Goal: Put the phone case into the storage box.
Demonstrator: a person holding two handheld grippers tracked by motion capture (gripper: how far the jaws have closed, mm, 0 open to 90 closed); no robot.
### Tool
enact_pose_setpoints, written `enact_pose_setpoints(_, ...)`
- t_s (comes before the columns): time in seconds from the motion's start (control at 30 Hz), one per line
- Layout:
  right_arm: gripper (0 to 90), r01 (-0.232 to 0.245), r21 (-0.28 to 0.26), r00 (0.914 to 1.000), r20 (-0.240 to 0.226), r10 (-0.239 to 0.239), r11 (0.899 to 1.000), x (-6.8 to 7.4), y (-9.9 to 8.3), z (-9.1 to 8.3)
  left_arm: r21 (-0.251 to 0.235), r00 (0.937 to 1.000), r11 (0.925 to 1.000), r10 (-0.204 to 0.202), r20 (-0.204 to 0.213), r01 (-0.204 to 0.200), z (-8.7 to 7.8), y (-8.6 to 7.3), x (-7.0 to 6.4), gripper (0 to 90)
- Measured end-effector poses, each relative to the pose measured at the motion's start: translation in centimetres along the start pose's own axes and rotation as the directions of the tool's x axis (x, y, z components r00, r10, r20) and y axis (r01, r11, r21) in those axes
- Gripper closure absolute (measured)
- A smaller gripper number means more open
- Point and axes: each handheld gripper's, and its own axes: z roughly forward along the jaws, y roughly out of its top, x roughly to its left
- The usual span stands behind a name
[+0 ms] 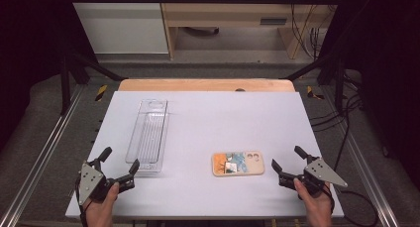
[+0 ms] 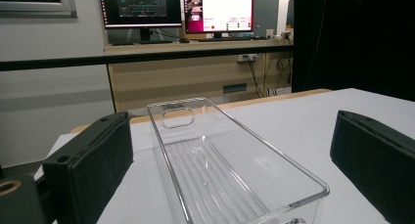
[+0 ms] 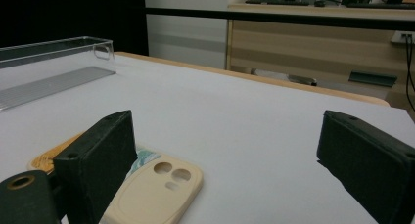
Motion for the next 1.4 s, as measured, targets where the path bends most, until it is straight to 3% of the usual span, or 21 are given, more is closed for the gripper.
enact_pose_setpoints(0.1,6.3,0.002,0.013,0.9999,-0.01,-0.002,1.0,0.3,0.2,-0.2,0.001,1.0,1.0,0.0,0.001,0.0,-0.1,0.0,0.0,1.9)
enact_pose_setpoints(0.37,4.9,0.021,0.124,0.9991,-0.039,-0.016,0.992,1.1,0.5,0.1,-0.002,1.0,1.0,-0.001,0.0,0.001,-0.3,0.1,0.0,2.0)
enact_pose_setpoints(0.53,5.5,0.06,0.192,0.9975,-0.046,-0.052,0.98,1.3,0.8,0.0,-0.003,1.0,1.0,-0.008,-0.005,0.008,-0.5,0.0,0.4,2.0)
enact_pose_setpoints(0.7,8.9,0.099,0.238,0.9931,-0.084,-0.081,0.966,1.9,1.7,-0.1,-0.001,1.0,1.0,-0.007,-0.004,0.007,-0.6,0.1,0.4,2.0)
enact_pose_setpoints(1.03,31.4,0.187,0.317,0.9753,-0.174,-0.137,0.93,3.4,3.0,0.9,0.004,1.0,1.0,0.003,0.004,-0.003,-0.7,0.1,0.2,2.1)
enact_pose_setpoints(1.27,49.9,0.237,0.357,0.961,-0.222,-0.164,0.903,4.3,2.8,1.5,0.004,1.0,1.0,-0.001,0.004,0.001,-0.7,0.1,0.2,2.1)
enact_pose_setpoints(1.4,62.0,0.253,0.372,0.9544,-0.247,-0.167,0.893,4.5,2.4,1.7,0.004,1.0,1.0,-0.002,0.002,0.002,-0.7,0.1,0.3,2.2)
